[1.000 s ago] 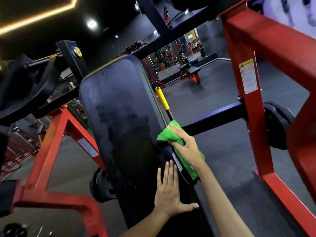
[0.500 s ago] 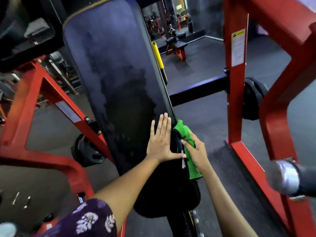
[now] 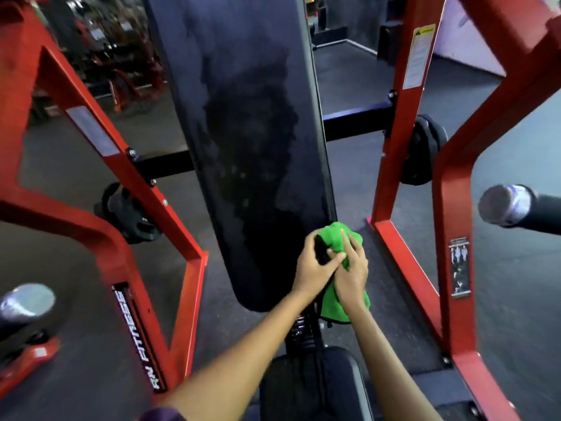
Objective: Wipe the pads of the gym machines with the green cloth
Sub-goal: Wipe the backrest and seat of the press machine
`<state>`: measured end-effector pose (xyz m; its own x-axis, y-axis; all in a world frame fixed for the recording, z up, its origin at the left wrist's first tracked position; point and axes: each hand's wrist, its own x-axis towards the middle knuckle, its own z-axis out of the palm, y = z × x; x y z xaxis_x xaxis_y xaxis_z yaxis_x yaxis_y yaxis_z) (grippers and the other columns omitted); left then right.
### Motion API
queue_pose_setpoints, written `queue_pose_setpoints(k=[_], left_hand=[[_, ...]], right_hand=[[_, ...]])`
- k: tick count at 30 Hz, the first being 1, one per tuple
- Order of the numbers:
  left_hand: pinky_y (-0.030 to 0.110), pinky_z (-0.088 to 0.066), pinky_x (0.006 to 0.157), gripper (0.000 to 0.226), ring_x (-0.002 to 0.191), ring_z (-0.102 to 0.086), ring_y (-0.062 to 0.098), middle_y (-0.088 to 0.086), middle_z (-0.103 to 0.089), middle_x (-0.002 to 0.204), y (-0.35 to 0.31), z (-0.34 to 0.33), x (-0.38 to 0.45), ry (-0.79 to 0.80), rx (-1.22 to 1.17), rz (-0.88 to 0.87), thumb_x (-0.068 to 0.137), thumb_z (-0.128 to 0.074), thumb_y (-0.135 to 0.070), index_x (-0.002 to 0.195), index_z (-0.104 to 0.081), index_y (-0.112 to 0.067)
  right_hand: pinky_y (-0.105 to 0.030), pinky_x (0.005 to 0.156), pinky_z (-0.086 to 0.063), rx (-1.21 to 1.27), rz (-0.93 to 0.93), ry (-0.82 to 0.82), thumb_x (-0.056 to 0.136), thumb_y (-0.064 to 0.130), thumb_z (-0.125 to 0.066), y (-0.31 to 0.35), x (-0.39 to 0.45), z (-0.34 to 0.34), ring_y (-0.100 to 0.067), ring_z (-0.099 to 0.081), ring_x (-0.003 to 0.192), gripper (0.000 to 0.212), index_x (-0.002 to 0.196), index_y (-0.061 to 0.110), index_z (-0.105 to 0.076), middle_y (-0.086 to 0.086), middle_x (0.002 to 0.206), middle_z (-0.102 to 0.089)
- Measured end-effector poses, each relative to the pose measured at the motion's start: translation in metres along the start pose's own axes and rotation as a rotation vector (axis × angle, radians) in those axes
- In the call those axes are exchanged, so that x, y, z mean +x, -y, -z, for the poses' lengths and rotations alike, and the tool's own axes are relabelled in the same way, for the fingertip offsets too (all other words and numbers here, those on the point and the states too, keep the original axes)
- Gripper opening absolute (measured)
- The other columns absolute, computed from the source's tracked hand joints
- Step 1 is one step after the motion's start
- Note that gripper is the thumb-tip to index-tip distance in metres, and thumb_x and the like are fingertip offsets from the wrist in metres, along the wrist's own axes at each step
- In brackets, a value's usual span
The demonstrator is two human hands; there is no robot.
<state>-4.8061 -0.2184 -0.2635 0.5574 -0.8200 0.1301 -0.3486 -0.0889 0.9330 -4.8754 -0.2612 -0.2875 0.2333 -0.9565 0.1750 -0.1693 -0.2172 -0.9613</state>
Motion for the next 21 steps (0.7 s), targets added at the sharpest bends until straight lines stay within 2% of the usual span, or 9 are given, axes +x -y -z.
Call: queue_pose_setpoints(k=[3, 5, 7, 9, 11, 14, 16, 18, 21], left_hand=[[0.021, -0.048, 0.079, 0.017, 0.086, -0.064, 0.008, 0.005, -0.067, 0.098, 0.017, -0.005, -0.045, -0.052, -0.331, 0.419, 0.084, -0.07, -0.013, 0.094, -0.057, -0.019], [0.02, -0.05, 0.068, 0.007, 0.08, -0.065, 0.014, 0.004, -0.066, 0.086, 0.021, 0.001, -0.067, -0.065, -0.42, 0.588, 0.089, -0.064, -0.017, 0.086, -0.057, -0.017], [0.02, -0.051, 0.058, 0.008, 0.077, -0.064, 0.02, 0.006, -0.065, 0.085, 0.029, 0.013, -0.09, -0.076, -0.452, 0.702, 0.094, -0.056, -0.021, 0.088, -0.057, -0.015], [0.026, -0.055, 0.071, 0.018, 0.088, -0.066, 0.025, 0.012, -0.069, 0.1, 0.044, 0.026, -0.114, -0.043, -0.497, 0.78, 0.095, -0.052, -0.026, 0.1, -0.062, -0.011], [0.034, -0.053, 0.086, 0.033, 0.102, -0.064, 0.028, 0.014, -0.068, 0.11, 0.056, 0.036, -0.139, 0.039, -0.561, 0.893, 0.095, -0.051, -0.033, 0.112, -0.063, -0.008], [0.031, -0.053, 0.079, 0.039, 0.092, -0.067, 0.026, 0.012, -0.071, 0.097, 0.068, 0.047, -0.169, 0.131, -0.622, 1.03, 0.093, -0.052, -0.04, 0.11, -0.066, -0.008], [0.027, -0.053, 0.071, 0.04, 0.078, -0.066, 0.021, 0.008, -0.072, 0.084, 0.075, 0.048, -0.19, 0.121, -0.617, 1.068, 0.093, -0.053, -0.04, 0.11, -0.066, -0.006], [0.025, -0.052, 0.068, 0.044, 0.079, -0.065, 0.02, 0.009, -0.07, 0.089, 0.083, 0.047, -0.209, 0.113, -0.58, 1.097, 0.094, -0.05, -0.043, 0.113, -0.064, -0.006], [0.03, -0.052, 0.08, 0.056, 0.097, -0.065, 0.027, 0.014, -0.068, 0.109, 0.09, 0.05, -0.246, 0.123, -0.588, 1.197, 0.089, -0.05, -0.055, 0.117, -0.064, -0.008]], right_hand=[[-0.031, 0.106, -0.025, -0.145, -0.058, 0.12, 0.086, 0.003, -0.063, -0.003, -0.039, -0.002, -0.038, -0.039, 0.128, 0.053, 0.137, 0.012, -0.048, -0.02, 0.146, -0.036], [-0.03, 0.111, -0.017, -0.209, -0.138, 0.294, 0.085, 0.005, -0.063, -0.012, -0.063, 0.004, -0.035, -0.026, 0.138, 0.068, 0.145, 0.014, -0.035, -0.018, 0.152, -0.022], [-0.032, 0.114, -0.015, -0.065, -0.279, 0.422, 0.078, 0.014, -0.07, -0.018, -0.086, 0.017, -0.026, -0.021, 0.14, 0.086, 0.149, 0.013, -0.023, -0.013, 0.152, -0.02], [-0.038, 0.108, -0.028, 0.157, -0.508, 0.38, 0.074, 0.026, -0.074, -0.027, -0.109, 0.036, -0.023, -0.035, 0.131, 0.094, 0.15, 0.02, -0.019, -0.01, 0.148, -0.031], [-0.037, 0.105, -0.032, 0.216, -0.732, 0.364, 0.081, 0.036, -0.069, -0.038, -0.133, 0.053, -0.025, -0.041, 0.13, 0.084, 0.149, 0.023, -0.022, -0.007, 0.145, -0.038], [-0.045, 0.106, -0.038, 0.361, -1.043, 0.514, 0.072, 0.06, -0.064, -0.051, -0.174, 0.068, -0.032, -0.056, 0.118, 0.071, 0.125, 0.012, -0.061, -0.014, 0.126, -0.061], [-0.039, 0.087, -0.053, 0.489, -1.165, 0.542, 0.084, 0.047, -0.052, -0.047, -0.203, 0.072, -0.031, -0.067, 0.098, 0.052, 0.104, 0.003, -0.072, -0.019, 0.11, -0.068], [-0.032, 0.068, -0.057, 0.495, -1.204, 0.537, 0.089, 0.037, -0.05, -0.046, -0.224, 0.073, -0.027, -0.071, 0.082, 0.044, 0.091, 0.001, -0.075, -0.02, 0.098, -0.071], [-0.032, 0.072, -0.055, 0.298, -1.119, 0.531, 0.083, 0.019, -0.066, -0.05, -0.254, 0.076, -0.025, -0.07, 0.081, 0.034, 0.108, -0.003, -0.067, -0.018, 0.097, -0.072]])
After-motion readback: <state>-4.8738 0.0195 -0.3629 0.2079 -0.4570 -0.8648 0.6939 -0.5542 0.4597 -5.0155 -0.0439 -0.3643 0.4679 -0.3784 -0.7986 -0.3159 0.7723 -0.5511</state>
